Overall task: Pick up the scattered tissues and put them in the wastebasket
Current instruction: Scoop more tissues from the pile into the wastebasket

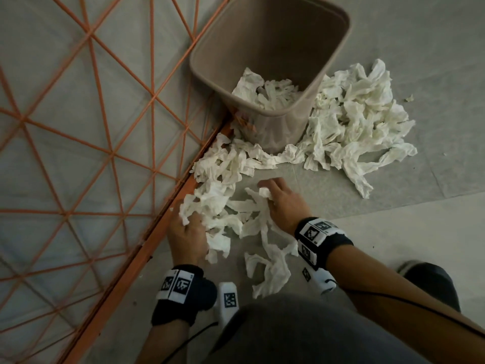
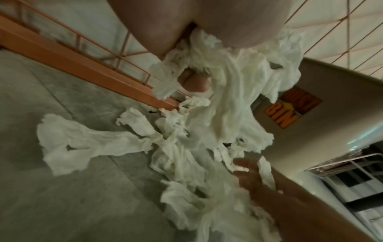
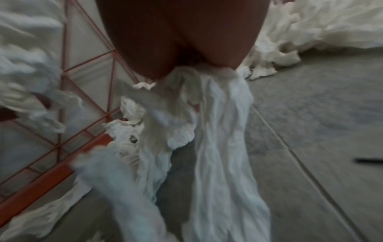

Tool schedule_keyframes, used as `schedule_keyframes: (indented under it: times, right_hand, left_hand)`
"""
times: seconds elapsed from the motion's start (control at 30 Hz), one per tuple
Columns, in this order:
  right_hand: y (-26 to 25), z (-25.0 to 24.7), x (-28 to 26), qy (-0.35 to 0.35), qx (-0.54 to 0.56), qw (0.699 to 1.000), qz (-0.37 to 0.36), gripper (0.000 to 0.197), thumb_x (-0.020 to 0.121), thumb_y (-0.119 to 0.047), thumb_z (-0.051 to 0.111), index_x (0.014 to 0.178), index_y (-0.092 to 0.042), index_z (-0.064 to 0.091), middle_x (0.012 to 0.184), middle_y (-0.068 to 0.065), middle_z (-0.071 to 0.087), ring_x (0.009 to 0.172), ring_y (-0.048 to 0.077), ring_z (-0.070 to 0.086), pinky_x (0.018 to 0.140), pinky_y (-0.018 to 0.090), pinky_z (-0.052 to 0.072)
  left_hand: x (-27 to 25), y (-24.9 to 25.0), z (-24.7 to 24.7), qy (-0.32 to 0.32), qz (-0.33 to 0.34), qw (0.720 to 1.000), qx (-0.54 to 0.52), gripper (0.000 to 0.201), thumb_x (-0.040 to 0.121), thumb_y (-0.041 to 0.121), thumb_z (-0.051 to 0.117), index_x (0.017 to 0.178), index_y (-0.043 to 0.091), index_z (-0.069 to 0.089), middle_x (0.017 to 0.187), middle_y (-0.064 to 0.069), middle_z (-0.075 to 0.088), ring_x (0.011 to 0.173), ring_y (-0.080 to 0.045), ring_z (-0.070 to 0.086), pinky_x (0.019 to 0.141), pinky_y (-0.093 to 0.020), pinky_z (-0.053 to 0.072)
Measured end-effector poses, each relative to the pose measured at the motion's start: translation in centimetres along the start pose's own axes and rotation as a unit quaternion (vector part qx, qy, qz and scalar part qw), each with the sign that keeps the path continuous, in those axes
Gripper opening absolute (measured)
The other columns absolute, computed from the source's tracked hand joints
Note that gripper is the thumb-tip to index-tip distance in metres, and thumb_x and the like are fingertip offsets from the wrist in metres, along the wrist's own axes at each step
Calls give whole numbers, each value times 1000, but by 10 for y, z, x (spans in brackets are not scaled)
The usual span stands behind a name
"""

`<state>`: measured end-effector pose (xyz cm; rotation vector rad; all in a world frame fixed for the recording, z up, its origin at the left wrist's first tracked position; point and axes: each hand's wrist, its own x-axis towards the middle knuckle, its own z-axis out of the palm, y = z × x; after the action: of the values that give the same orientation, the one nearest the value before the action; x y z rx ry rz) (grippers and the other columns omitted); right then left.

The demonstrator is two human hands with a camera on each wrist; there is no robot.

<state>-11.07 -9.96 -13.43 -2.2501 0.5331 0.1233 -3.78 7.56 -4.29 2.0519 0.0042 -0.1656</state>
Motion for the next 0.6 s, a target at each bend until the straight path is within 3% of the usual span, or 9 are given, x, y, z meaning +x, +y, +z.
schedule_keyframes:
  times: [0.03,0.07,0.1,0.17,0.2,0.27,0.33,0.47,0.6]
  right_hand:
    - [-1,3,0,-46,-18,999,-12,42,94,-21,49,134,-30,42,141,4,41,103,29,62,81,43,55]
    - [-3,4,0,-90,-39,995,-19,45,94,-26,50,137,-34,39,145,2,36,107,29,61,83,42,55]
    - [-4,8,-2,-132,-66,989,-17,48,94,-32,51,139,-36,35,148,0,32,111,29,59,84,41,54]
    - [-3,16,-10,-185,-119,976,0,56,90,-37,55,141,-38,32,151,-1,24,119,31,52,88,43,52]
    - [-1,21,-14,-186,-138,973,10,57,89,-35,57,141,-37,33,151,-1,23,121,31,49,88,44,52]
    - [6,27,-22,-150,-157,976,12,54,88,-29,57,139,-30,38,147,2,29,121,32,46,84,44,53]
    - [13,27,-28,-120,-153,981,11,48,89,-26,56,135,-21,43,139,6,37,120,31,47,84,44,52]
    - [25,21,-35,-104,-86,990,36,43,84,-25,60,124,-13,49,124,11,51,114,31,48,85,43,48]
    - [28,16,-32,0,34,998,61,23,77,-16,64,98,-7,62,93,11,58,90,35,56,69,35,42]
  left_hand:
    - [0,-5,5,-16,6,999,27,30,91,-4,48,104,21,59,90,19,59,79,21,58,82,-5,44]
    - [2,-10,11,-43,12,997,58,25,92,2,51,109,19,58,92,15,62,82,20,59,82,-6,46]
    - [4,-19,17,-75,10,993,94,26,91,13,55,117,19,57,101,9,66,91,11,61,89,-15,49]
    - [9,-43,30,-163,-7,966,202,51,87,35,62,134,27,45,130,-4,58,118,-18,57,100,-34,45]
    - [11,-53,38,-211,-12,941,265,62,85,41,63,140,32,37,141,-8,49,127,-27,48,104,-39,42]
    - [11,-66,53,-289,-15,887,360,72,85,46,63,146,39,25,152,-12,31,138,-34,34,109,-45,37]
    - [7,-71,64,-318,2,865,388,64,87,41,61,144,34,32,150,-13,32,137,-34,35,107,-43,38]
    - [3,-65,70,-287,60,885,362,40,80,26,66,118,16,58,121,-13,57,112,-33,55,90,-39,46]
    - [4,-44,55,-217,62,941,252,43,73,33,66,109,12,64,109,-11,65,99,-28,63,85,-36,53]
